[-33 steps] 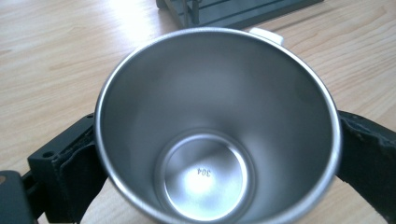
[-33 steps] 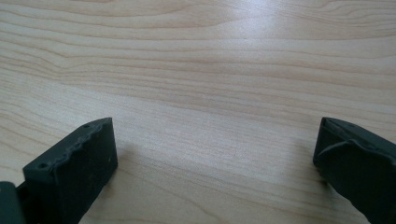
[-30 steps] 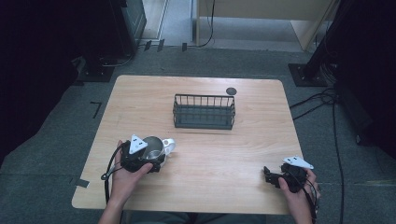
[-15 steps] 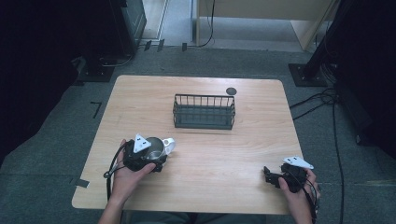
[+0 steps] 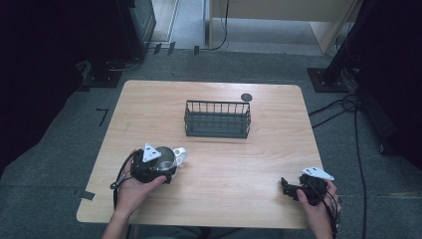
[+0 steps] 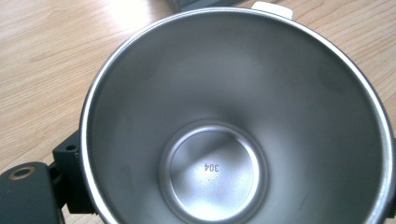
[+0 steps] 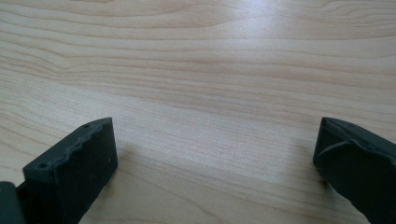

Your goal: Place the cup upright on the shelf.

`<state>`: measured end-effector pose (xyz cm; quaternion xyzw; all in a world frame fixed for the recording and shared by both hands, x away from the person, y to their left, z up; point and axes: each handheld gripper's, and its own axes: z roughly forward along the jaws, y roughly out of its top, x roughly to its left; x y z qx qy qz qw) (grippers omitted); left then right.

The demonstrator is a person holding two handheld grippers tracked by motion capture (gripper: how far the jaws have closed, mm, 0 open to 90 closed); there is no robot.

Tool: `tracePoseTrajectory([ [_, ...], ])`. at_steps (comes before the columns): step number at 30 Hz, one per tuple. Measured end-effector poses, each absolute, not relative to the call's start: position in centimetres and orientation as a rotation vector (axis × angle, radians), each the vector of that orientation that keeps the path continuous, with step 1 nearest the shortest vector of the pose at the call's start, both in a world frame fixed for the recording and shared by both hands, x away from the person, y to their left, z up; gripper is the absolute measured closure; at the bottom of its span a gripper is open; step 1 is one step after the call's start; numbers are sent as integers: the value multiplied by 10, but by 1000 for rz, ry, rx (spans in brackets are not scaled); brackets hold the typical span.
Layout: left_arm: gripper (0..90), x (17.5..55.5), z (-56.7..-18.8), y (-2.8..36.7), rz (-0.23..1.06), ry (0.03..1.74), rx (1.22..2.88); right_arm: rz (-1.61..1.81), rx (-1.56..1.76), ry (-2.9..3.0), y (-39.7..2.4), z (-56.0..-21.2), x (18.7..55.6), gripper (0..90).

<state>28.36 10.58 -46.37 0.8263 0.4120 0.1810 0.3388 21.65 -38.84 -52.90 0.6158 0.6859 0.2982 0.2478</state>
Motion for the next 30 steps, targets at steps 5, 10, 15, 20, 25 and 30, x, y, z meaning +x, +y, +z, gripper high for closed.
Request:
tracePoseTrajectory([
  [5,77,285,-457,106,466,1073,2128,813,1680,1869,-388,-529,216,0],
  [10,77,290,-443,105,464,1041,2118,813,1681,1868,-388,-529,216,0],
  [15,77,299,-429,102,456,1026,2105,814,1681,1868,-388,-529,216,0],
  [20,77,315,-415,92,456,1007,2094,814,1681,1868,-388,-529,216,0],
  [25,77,323,-407,83,464,996,2096,814,1681,1867,-388,-529,216,0],
  [30,77,333,-399,72,463,970,2099,814,1682,1867,-388,-529,216,0],
])
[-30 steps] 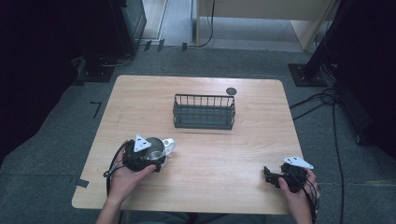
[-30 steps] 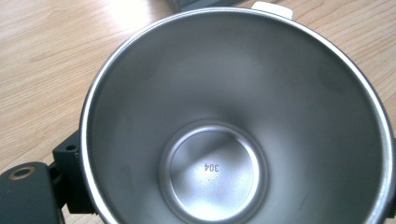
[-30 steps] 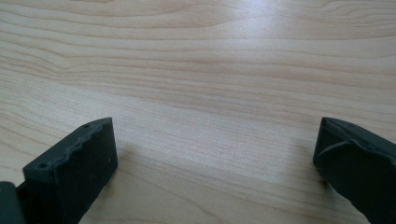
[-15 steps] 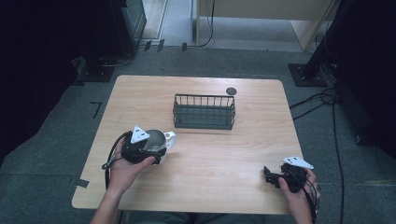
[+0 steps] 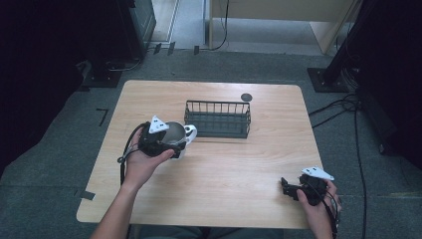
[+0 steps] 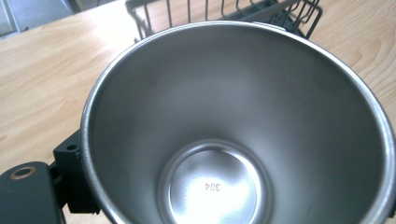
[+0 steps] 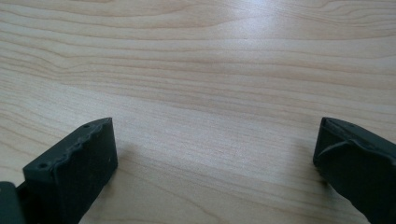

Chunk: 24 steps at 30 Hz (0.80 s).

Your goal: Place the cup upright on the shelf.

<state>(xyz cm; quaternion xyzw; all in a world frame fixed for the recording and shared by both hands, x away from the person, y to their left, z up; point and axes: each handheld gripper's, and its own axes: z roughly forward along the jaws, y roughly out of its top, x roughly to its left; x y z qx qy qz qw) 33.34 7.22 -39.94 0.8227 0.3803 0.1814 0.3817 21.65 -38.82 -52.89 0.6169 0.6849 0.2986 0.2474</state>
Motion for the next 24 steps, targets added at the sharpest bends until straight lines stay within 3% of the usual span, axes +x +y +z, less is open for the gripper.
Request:
tracePoseTrajectory([
  [24,77,397,-369,21,427,873,2083,814,1682,1867,-388,-529,216,0],
])
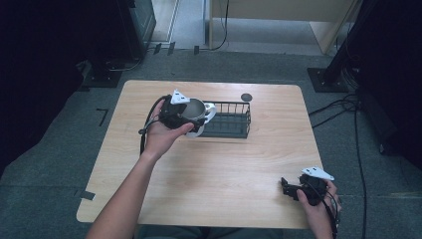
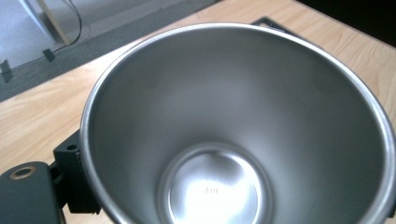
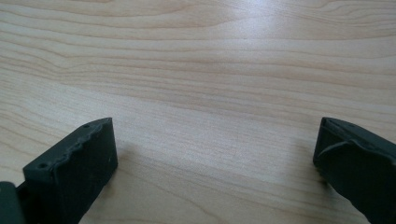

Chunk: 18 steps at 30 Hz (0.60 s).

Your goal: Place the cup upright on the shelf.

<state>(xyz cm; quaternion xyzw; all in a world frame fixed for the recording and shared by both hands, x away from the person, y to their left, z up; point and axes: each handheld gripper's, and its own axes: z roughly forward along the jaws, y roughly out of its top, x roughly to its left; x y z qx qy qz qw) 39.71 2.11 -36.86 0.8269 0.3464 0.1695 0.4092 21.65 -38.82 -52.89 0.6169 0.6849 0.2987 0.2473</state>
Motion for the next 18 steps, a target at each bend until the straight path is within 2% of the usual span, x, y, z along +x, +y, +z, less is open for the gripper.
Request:
tracePoseTrajectory([
  [18,78,432,-366,3,417,848,2071,815,1682,1867,-388,-529,216,0],
])
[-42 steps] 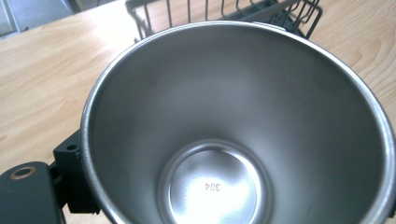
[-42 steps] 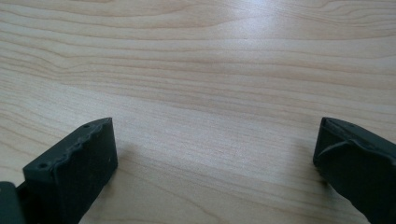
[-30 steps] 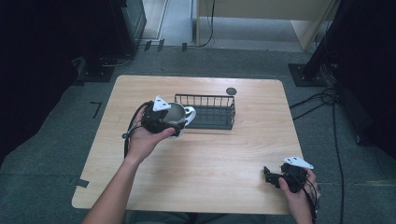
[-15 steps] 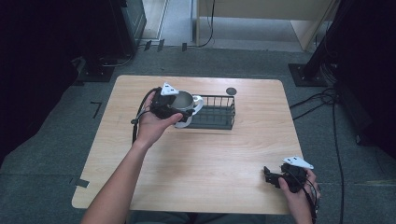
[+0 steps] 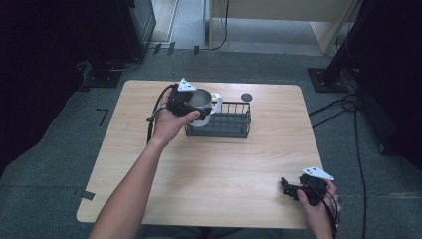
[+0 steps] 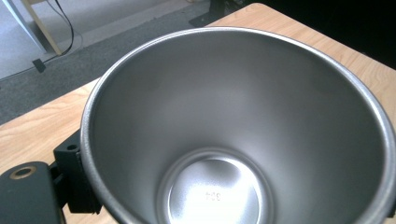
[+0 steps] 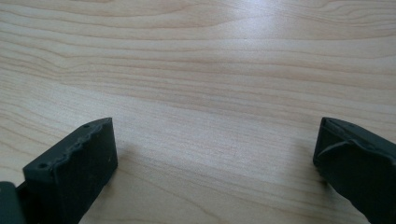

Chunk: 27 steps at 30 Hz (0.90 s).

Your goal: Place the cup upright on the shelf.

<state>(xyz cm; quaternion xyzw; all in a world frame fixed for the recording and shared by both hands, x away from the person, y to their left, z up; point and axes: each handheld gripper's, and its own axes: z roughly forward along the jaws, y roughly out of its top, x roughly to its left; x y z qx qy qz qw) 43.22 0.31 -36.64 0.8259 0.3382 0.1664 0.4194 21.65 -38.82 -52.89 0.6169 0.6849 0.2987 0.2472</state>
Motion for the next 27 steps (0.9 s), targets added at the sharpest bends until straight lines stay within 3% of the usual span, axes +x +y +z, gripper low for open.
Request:
tracePoseTrajectory([
  [27,77,474,-391,-16,417,863,2138,815,1682,1868,-388,-529,216,0],
])
